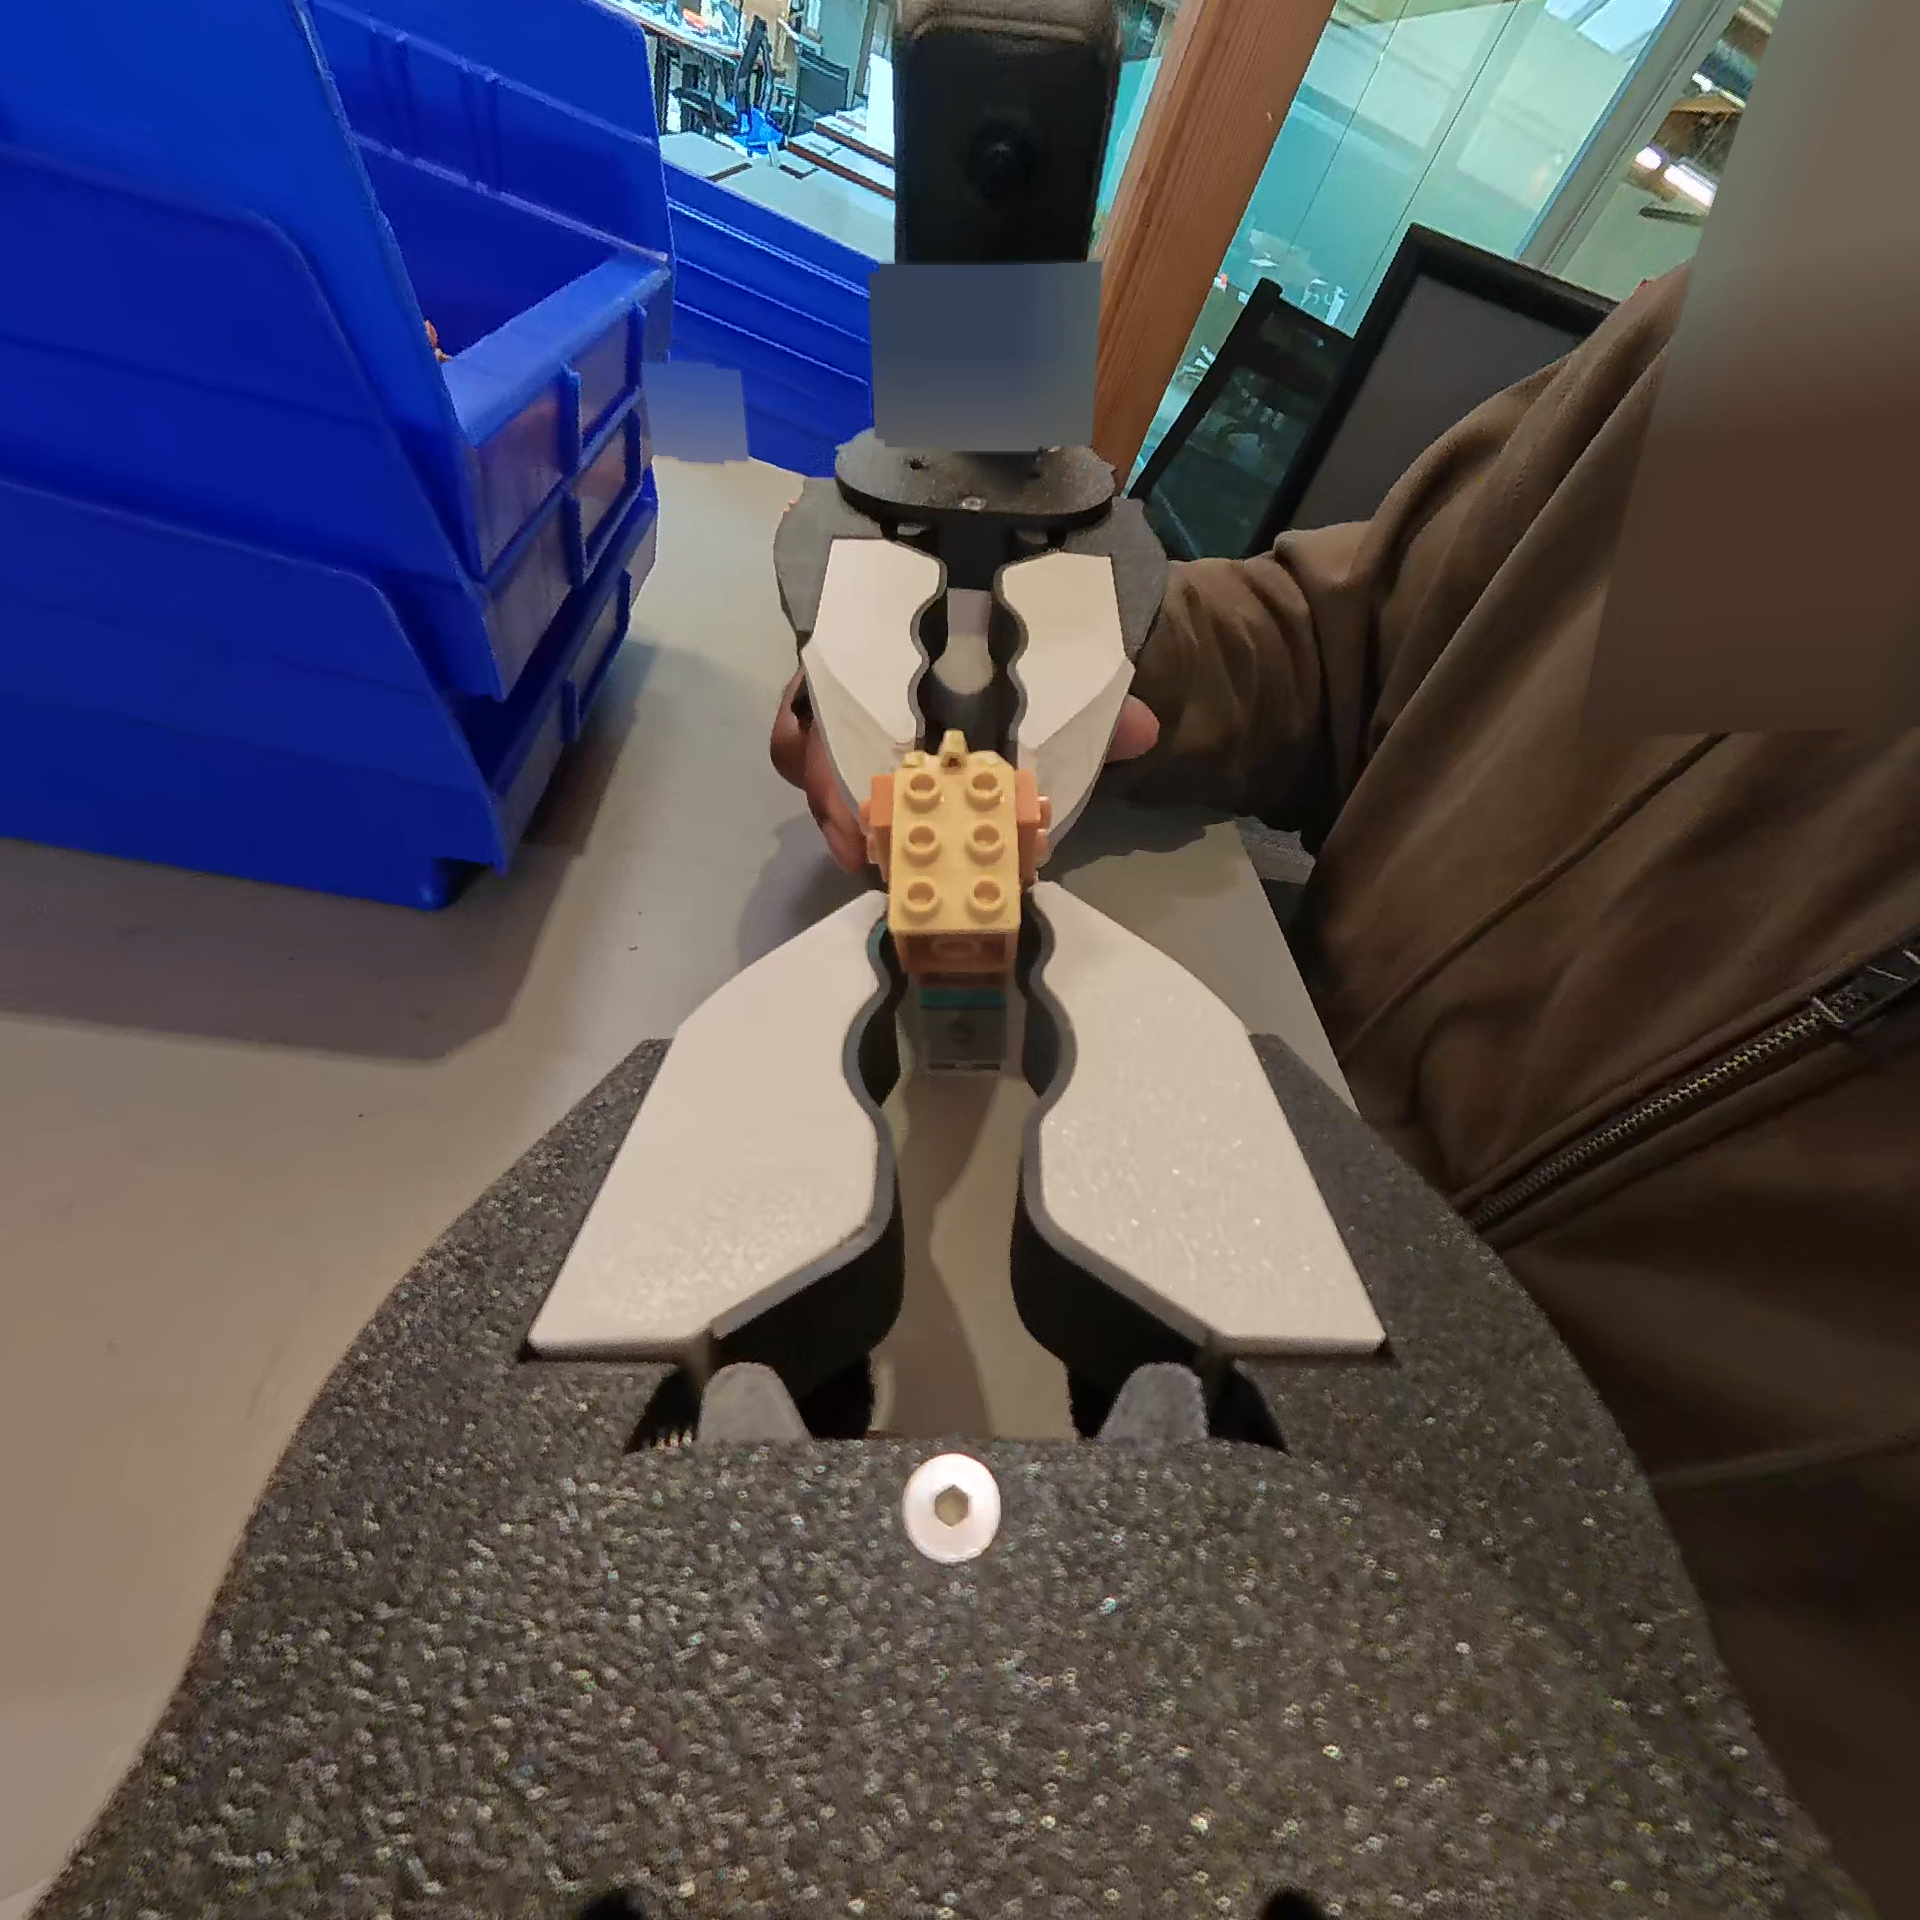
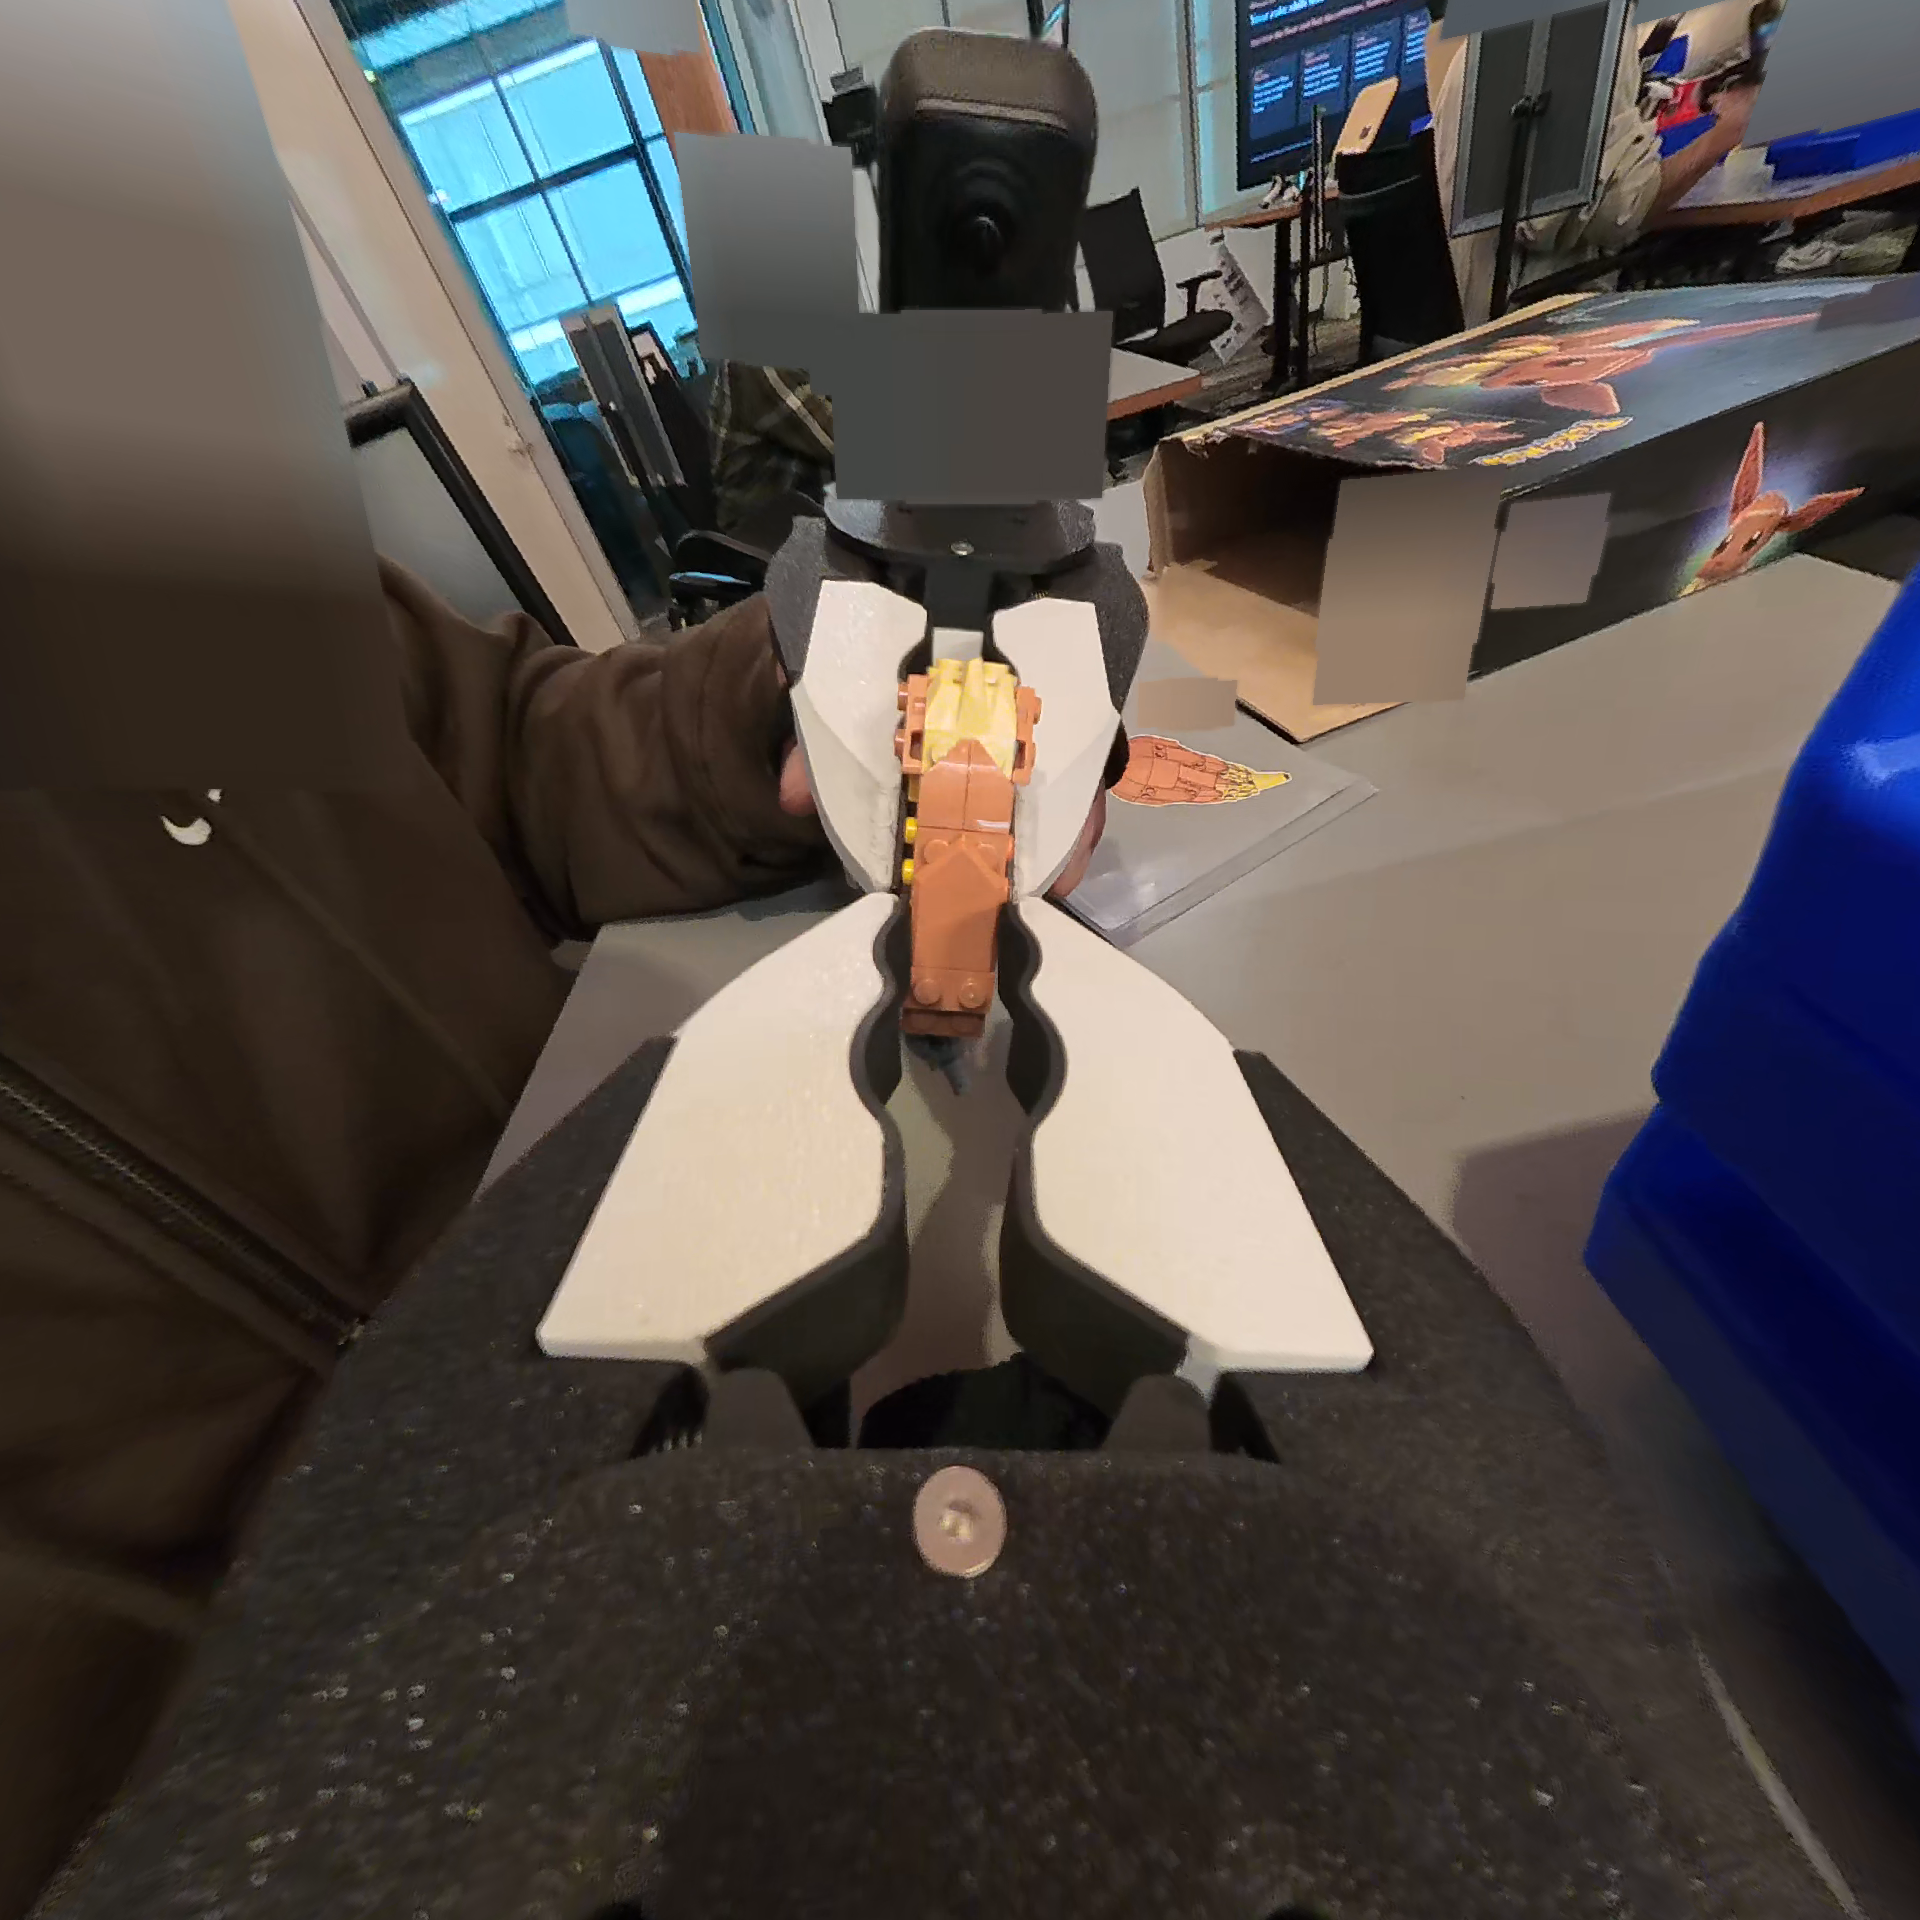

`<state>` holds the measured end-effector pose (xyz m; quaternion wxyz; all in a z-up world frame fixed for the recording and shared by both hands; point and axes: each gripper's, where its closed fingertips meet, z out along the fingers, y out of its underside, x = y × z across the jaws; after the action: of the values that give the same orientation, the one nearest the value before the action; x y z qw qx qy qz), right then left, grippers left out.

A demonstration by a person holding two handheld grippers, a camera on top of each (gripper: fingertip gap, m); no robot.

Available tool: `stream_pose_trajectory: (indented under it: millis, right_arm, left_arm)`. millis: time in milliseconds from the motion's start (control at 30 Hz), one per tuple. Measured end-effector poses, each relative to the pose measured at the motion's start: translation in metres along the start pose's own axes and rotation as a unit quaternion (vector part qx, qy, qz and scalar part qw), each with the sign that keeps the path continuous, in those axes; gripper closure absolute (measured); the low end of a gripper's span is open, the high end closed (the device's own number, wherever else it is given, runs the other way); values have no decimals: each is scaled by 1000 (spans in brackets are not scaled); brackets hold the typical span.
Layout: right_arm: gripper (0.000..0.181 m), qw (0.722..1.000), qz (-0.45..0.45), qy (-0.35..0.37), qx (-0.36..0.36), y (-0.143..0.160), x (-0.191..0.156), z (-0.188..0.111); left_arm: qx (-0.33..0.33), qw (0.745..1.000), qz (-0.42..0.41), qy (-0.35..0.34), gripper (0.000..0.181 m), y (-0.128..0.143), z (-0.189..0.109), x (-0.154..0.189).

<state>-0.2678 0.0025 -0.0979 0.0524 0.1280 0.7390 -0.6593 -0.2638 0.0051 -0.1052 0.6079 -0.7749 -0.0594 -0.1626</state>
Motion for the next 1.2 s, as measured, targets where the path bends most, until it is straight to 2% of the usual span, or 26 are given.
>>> stream_pose_trajectory:
  millis: [400, 467, 567, 733, 867, 1067, 1200]
  right_arm:
    - [165, 997, 42, -59, -21, 18, -8, 0]
    - [165, 995, 50, -84, -18, 17, -11, -7]
    - [166, 991, 101, -68, 47, 1, 11, -32]
    - [165, 994, 70, -65, 47, 1, 6, -29]
    - [165, 993, 77, -58, 72, -5, 11, -32]
    - [165, 969, 113, -120, 185, -35, 3, -51]
    - [166, 952, 133, -144, 234, -47, 4, -61]
  left_arm:
    - [-53, 998, 12, 20, 161, 16, 4, 6]
    - [-49, 999, 16, 16, 161, 15, -6, 3]
    - [17, 1000, -24, -1, 162, -5, -31, -12]
    - [-78, 996, -51, 6, 161, 26, -3, -6]
    - [-154, 986, -52, -39, 161, 52, 9, -14]
    - [-133, 989, -50, -37, 161, 46, 16, -12]
    - [-110, 992, -49, -42, 161, 38, 15, -13]
